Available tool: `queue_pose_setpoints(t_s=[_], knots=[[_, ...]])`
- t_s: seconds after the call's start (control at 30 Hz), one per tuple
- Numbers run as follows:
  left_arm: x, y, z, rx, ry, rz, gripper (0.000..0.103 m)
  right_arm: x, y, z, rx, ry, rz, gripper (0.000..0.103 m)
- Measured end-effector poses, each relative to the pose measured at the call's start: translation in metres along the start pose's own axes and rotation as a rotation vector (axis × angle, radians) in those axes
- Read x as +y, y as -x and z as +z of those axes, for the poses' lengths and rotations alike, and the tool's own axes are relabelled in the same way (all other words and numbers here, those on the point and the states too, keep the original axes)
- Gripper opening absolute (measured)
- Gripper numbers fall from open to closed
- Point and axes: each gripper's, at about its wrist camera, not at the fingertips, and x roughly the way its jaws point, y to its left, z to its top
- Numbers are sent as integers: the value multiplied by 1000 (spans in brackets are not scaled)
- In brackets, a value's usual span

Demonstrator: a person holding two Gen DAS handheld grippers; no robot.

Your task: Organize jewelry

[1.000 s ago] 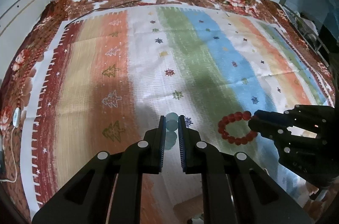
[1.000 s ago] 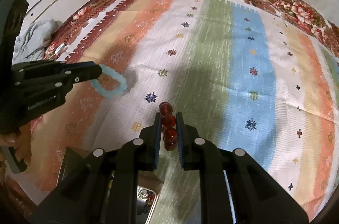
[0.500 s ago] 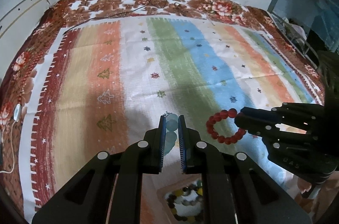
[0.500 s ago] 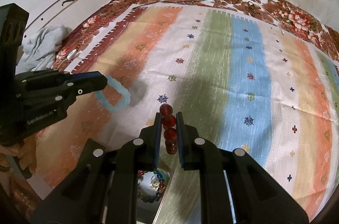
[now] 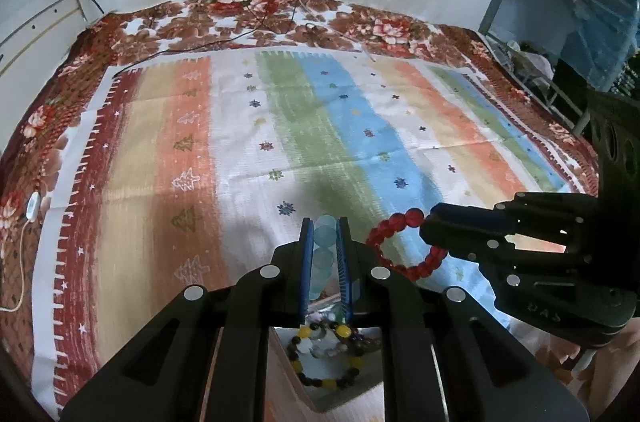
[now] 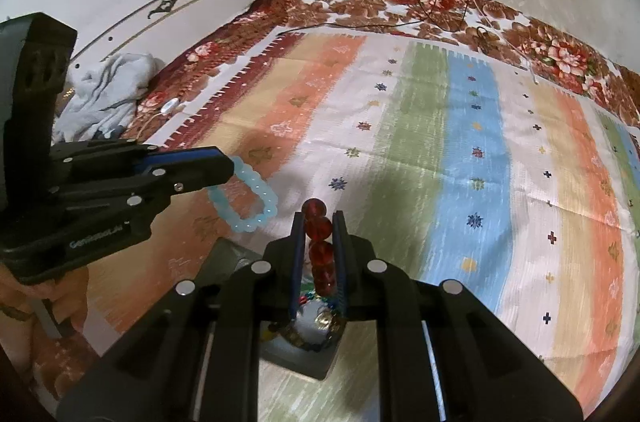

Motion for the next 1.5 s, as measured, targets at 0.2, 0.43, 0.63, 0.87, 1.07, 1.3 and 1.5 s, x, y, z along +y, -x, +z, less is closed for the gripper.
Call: queue_pose_setpoints(t_s=[0.2, 0.43, 0.63, 0.87, 1.07, 1.3, 1.5], knots=[[-9, 14, -16, -13, -6, -23, 11, 10, 16, -16, -11, 1, 17, 15], [-18, 18, -35, 7, -8, -37, 11, 17, 22, -33, 0, -10, 28, 15], [-18, 16, -44, 24, 0, -36, 42, 14, 24, -40, 4, -34, 21, 36], [-2, 29, -54, 5, 36, -24, 55, 7, 40, -46, -45, -42, 8, 53], [-2, 42, -70, -13, 28, -46, 77, 7, 52, -56, -101, -19, 19, 70], [-5, 50, -79, -35, 16, -50, 89, 7, 59, -69, -121, -11, 29, 82], [-9, 55, -83, -50, -9, -26, 91, 7, 63, -80, -121, -7, 29, 85]])
